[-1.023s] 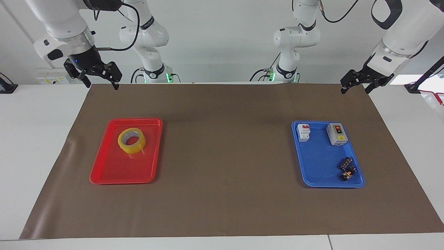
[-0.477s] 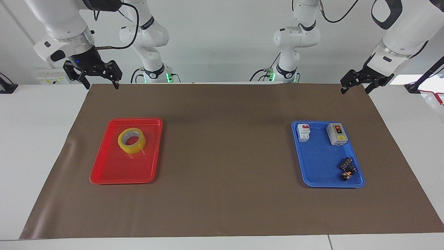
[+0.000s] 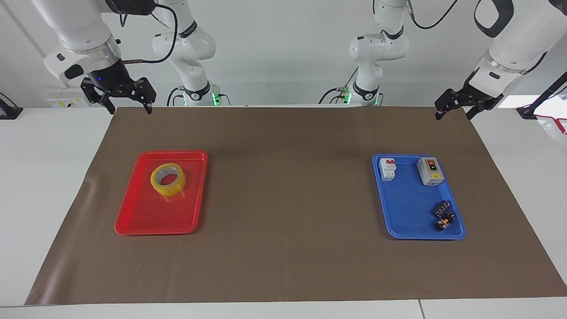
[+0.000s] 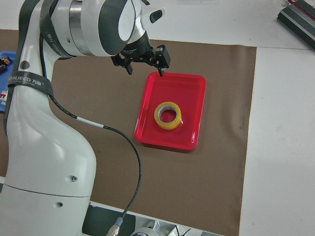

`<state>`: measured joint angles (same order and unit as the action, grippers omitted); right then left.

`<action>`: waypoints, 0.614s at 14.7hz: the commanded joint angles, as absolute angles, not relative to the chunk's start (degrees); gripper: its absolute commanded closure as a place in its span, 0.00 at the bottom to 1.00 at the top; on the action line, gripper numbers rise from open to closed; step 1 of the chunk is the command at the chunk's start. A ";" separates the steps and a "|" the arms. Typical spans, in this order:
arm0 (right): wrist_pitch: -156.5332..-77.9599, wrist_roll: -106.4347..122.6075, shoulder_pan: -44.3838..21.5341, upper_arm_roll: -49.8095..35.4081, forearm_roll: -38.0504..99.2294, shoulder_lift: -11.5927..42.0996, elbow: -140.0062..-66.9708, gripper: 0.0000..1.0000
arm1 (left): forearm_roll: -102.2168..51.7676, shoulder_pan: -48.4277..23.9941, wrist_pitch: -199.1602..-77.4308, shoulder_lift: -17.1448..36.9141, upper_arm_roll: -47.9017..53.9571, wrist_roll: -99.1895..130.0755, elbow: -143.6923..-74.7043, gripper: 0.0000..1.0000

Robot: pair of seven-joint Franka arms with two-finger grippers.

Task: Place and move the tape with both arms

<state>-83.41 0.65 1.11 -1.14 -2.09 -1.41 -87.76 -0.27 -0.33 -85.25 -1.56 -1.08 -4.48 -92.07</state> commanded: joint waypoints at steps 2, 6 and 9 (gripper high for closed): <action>-83.94 -0.44 1.41 -1.41 -2.55 -1.23 -87.63 0.00 | 0.53 -0.53 -85.87 -3.34 -1.05 -4.66 -94.04 0.00; -84.20 -0.53 1.41 -1.41 -2.55 -1.23 -87.71 0.00 | 0.53 -0.53 -85.78 -3.25 -1.05 -4.66 -94.04 0.00; -84.29 -0.61 1.41 -1.41 -2.55 -1.23 -87.71 0.00 | 0.53 -0.53 -85.78 -3.25 -1.05 -4.66 -94.04 0.00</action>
<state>-83.58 0.37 1.11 -1.14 -2.09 -1.39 -87.76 -0.27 -0.33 -85.25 -1.56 -1.08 -4.48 -92.07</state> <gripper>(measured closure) 0.000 0.000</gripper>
